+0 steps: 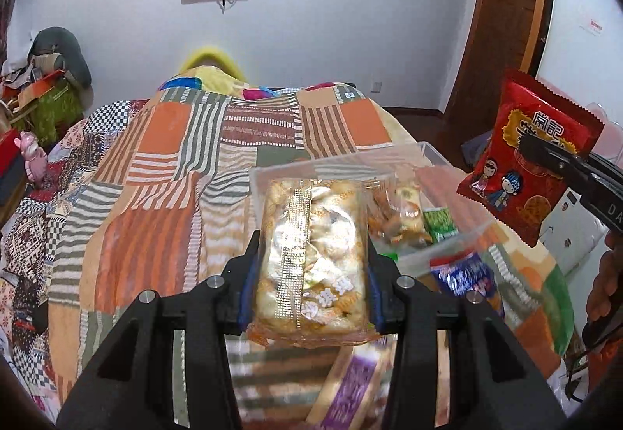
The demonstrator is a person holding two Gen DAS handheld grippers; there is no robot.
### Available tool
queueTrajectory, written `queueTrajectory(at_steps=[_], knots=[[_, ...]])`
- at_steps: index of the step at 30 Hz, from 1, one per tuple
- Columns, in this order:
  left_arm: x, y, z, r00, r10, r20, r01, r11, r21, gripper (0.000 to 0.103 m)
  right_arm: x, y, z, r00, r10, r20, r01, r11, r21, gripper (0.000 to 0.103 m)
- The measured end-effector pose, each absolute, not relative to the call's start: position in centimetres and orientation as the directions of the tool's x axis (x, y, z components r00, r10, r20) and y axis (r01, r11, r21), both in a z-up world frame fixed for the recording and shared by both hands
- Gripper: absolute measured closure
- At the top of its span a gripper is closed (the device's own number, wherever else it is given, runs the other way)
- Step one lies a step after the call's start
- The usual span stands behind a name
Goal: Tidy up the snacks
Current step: 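Drop the cracker bag and red chip bag into the clear box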
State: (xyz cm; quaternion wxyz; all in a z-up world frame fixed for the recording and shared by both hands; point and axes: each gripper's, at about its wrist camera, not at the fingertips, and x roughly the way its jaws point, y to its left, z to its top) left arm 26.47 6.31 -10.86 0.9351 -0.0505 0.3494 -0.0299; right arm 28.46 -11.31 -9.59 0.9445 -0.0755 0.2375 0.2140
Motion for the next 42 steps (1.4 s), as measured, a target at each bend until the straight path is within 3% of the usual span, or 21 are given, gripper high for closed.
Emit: queueTrajectory(at_steps=[17, 26, 29, 30, 31, 39, 42], knots=[[35.0, 6.6, -14.3, 0.699, -0.032, -0.714, -0.025, 0.997, -0.069, 0.059, 34.5, -9.3, -13.1, 0.786, 0.248, -0.566, -0.388, 0.911, -0.139, 0.085], [35.1, 6.9, -14.9, 0.689, -0.029, -0.725, -0.046, 0.995, -0.084, 0.057, 35.6, -8.9, -14.3, 0.747, 0.246, -0.617, -0.408, 0.903, -0.134, 0.083], [34.5, 6.8, -14.2, 0.696, -0.028, -0.717, -0.047, 0.995, -0.086, 0.052, 35.1, -8.8, -14.0, 0.74, 0.262, -0.62, -0.427, 0.895, -0.131, 0.067], [34.3, 6.8, -14.0, 0.699, -0.03, -0.714, -0.045, 0.995, -0.086, 0.051, 34.7, -8.7, -13.8, 0.745, 0.262, -0.614, -0.427, 0.894, -0.137, 0.054], [33.9, 6.7, -13.6, 0.704, -0.038, -0.71, -0.036, 0.995, -0.089, 0.051, 34.3, -8.7, -13.6, 0.755, 0.264, -0.601, -0.427, 0.892, -0.145, 0.047], [30.2, 5.3, -11.2, 0.727, -0.064, -0.683, 0.027, 0.998, -0.065, 0.05, 31.3, -9.9, -11.7, 0.783, 0.286, -0.553, -0.424, 0.895, -0.138, 0.034], [28.6, 4.8, -10.8, 0.728, -0.069, -0.682, 0.051, 0.998, -0.046, 0.048, 30.7, -10.4, -11.3, 0.775, 0.305, -0.554, -0.429, 0.897, -0.108, 0.033]])
